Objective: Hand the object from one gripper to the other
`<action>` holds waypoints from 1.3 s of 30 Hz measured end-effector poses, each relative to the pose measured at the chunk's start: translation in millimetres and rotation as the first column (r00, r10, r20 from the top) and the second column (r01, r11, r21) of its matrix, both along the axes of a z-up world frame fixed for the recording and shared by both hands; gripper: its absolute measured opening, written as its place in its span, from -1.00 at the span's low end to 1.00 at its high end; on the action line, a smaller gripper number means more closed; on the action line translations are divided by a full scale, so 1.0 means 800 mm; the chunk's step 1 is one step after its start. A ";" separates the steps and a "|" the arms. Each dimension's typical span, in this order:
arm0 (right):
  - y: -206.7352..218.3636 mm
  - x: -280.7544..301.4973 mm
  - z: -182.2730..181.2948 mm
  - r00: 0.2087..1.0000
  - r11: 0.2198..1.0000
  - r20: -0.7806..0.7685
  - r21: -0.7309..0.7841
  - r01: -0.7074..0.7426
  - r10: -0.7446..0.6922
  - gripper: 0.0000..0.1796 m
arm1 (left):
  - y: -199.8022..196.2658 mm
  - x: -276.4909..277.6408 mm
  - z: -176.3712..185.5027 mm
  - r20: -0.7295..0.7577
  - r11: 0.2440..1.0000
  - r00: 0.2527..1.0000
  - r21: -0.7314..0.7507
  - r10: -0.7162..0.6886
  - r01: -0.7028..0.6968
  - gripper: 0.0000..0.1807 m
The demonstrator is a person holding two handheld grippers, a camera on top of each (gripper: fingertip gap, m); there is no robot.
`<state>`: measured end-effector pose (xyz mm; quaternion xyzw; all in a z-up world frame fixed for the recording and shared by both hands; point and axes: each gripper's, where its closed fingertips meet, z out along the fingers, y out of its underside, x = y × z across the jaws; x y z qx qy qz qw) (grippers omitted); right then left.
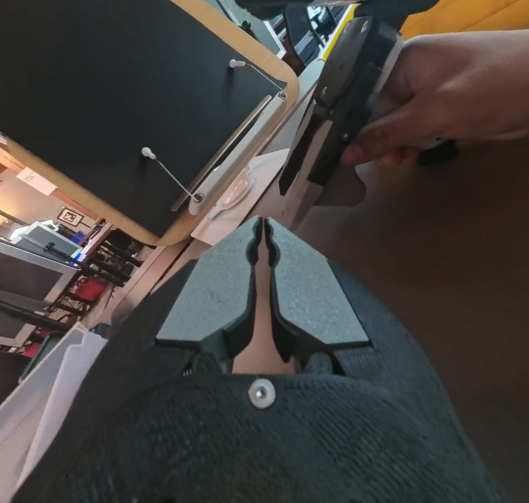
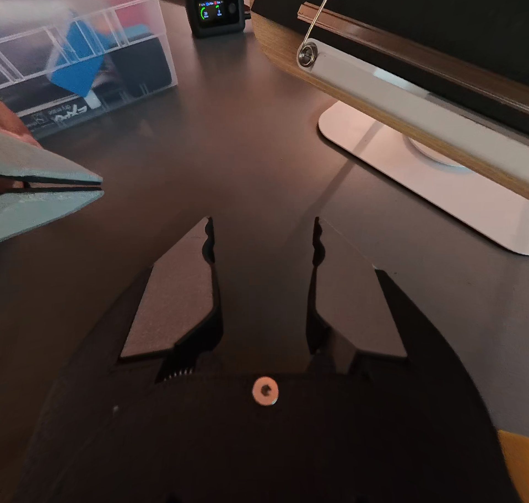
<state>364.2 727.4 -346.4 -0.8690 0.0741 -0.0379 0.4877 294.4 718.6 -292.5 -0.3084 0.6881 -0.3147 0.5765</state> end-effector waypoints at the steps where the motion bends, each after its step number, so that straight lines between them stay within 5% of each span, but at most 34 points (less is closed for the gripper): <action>1: 0.000 0.000 0.001 1.000 1.000 -0.003 0.005 -0.001 0.001 -0.26 | -0.001 0.000 -0.001 -0.001 1.000 1.000 -0.018 -0.003 0.003 -1.00; 18: 0.000 -0.020 -0.005 0.995 0.996 -0.040 -0.018 -0.089 0.088 -0.35 | -0.020 -0.003 -0.026 -0.106 0.999 0.993 -0.032 -0.043 0.040 -1.00; 26: 0.002 -0.021 -0.006 0.990 0.995 -0.093 -0.016 -0.103 0.101 -0.40 | -0.059 -0.037 0.011 -0.195 0.923 0.974 -0.382 -0.117 0.034 -0.62; 29: 0.004 -0.023 -0.004 0.989 0.994 -0.099 -0.007 -0.110 0.108 -0.44 | -0.015 -0.051 0.087 -0.117 0.891 0.993 -0.453 -0.032 -0.025 -0.66; 33: 0.010 -0.020 0.016 0.994 0.992 -0.068 0.098 -0.074 0.081 -0.52 | 0.136 -0.052 0.149 -0.129 0.863 0.950 -0.398 0.283 -0.311 -0.83; 39: 0.016 -0.030 0.021 0.993 0.987 -0.042 0.119 -0.109 0.114 -0.51 | 0.316 -0.039 0.041 -0.513 0.668 0.739 -0.365 0.437 -0.649 -0.62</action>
